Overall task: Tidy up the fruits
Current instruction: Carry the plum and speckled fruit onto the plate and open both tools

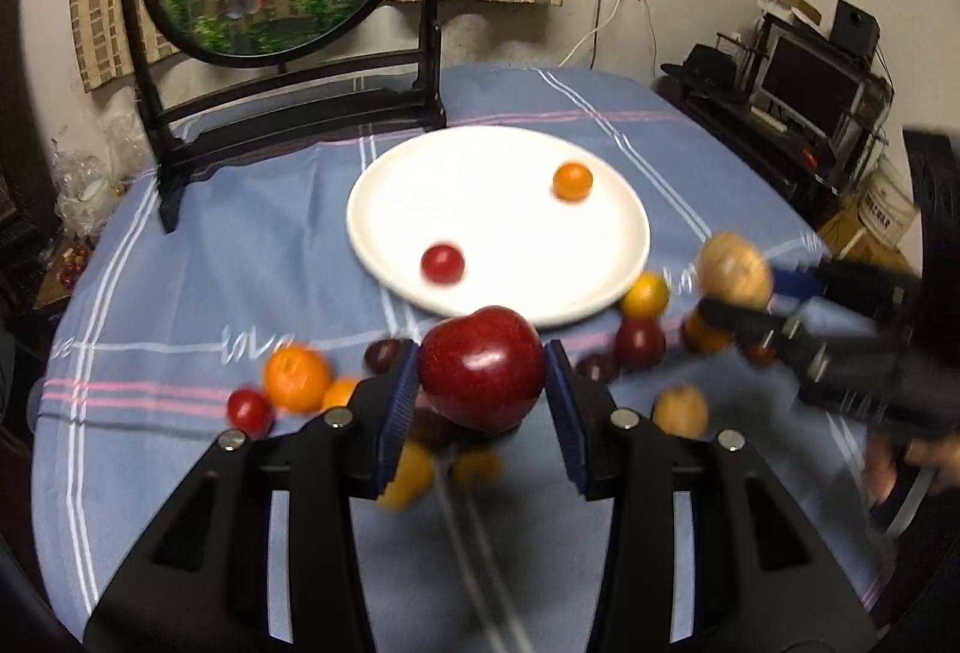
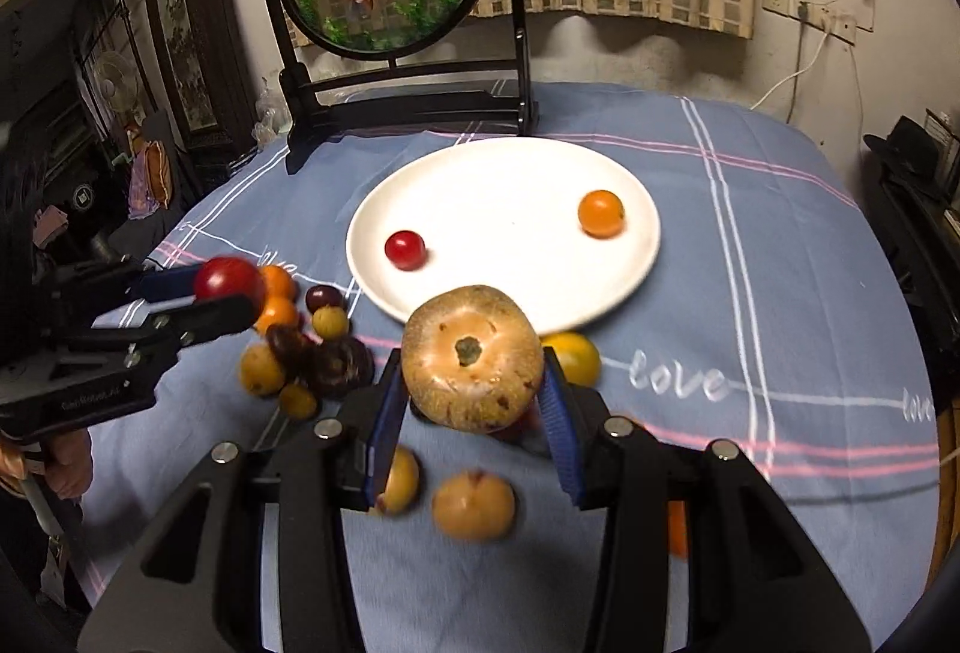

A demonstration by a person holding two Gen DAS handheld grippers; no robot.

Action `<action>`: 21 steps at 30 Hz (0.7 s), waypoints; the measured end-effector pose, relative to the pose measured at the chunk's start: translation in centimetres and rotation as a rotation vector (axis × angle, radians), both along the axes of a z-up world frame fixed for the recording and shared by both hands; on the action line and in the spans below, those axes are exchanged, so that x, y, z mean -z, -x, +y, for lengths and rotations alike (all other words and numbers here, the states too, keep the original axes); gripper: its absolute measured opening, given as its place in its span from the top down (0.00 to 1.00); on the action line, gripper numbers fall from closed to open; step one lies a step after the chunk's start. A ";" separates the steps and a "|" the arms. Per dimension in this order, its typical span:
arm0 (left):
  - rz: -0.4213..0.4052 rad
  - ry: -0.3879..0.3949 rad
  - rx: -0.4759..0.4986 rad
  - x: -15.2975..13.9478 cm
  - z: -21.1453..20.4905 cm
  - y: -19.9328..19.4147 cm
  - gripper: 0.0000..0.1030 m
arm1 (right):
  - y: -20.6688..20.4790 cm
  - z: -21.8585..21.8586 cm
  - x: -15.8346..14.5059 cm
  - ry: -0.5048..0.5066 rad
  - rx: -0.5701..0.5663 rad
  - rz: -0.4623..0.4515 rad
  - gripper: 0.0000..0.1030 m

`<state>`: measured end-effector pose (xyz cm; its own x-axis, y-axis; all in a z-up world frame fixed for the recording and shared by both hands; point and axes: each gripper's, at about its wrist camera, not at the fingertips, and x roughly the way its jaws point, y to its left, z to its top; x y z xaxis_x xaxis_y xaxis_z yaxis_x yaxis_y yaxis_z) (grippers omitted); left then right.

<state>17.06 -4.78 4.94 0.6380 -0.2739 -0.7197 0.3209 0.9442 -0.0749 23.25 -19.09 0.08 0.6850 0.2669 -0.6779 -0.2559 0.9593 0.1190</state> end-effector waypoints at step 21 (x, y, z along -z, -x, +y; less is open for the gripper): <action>0.117 -0.029 -0.113 4.2 -2.3 -15.0 0.58 | -11.8 0.5 4.9 0.082 0.072 0.129 0.58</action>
